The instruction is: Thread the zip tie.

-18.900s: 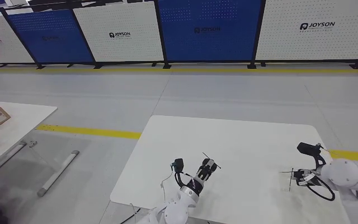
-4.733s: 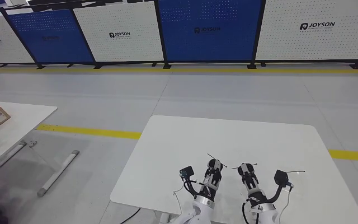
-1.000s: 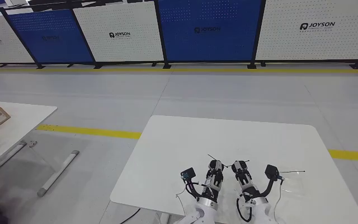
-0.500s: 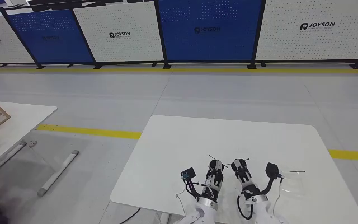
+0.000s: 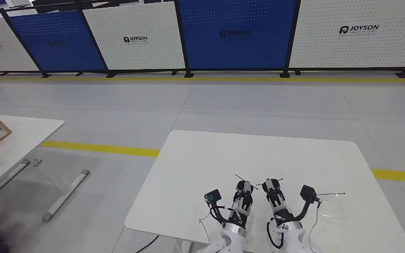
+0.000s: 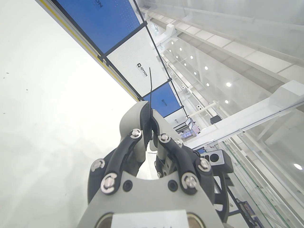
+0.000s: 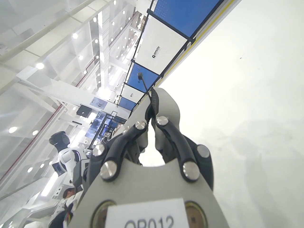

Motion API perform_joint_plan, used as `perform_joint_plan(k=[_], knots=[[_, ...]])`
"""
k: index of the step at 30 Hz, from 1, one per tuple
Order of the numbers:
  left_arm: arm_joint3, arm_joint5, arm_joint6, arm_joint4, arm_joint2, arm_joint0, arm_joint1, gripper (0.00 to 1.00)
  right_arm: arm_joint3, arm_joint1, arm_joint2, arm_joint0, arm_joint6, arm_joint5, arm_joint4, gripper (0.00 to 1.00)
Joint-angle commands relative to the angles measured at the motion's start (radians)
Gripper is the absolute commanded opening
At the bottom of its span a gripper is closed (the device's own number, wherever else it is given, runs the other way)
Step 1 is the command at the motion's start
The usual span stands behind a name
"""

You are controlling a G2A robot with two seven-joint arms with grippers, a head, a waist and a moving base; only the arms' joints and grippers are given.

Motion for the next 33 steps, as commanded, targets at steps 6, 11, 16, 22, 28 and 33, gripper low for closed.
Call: perform_joint_plan(k=[6,11,16,22,28,33], knots=[[-0.008,0.001,-0.021,0.002,-0.009,0.006,0.000,0.00,-0.004,-0.002,0.002,-0.019,-0.040,-0.021,-0.040,0.00],[-0.011,0.000,-0.024,0.008,-0.012,0.011,-0.003,0.00,-0.007,-0.005,0.002,-0.050,-0.113,-0.047,-0.079,0.00],[-0.011,0.000,-0.024,0.008,-0.012,0.011,-0.003,0.00,-0.023,-0.007,0.003,-0.075,-0.133,-0.063,-0.075,0.00],[-0.011,0.000,-0.024,0.008,-0.012,0.011,-0.003,0.00,-0.023,-0.007,0.006,-0.074,-0.136,-0.063,-0.070,0.00],[-0.022,0.013,-0.028,0.004,-0.018,0.017,-0.007,0.00,0.005,-0.011,0.021,-0.081,-0.154,-0.101,-0.049,0.00],[-0.030,0.013,-0.030,0.010,-0.012,0.021,-0.009,0.00,0.011,-0.013,0.018,-0.078,-0.127,-0.116,-0.029,0.00]])
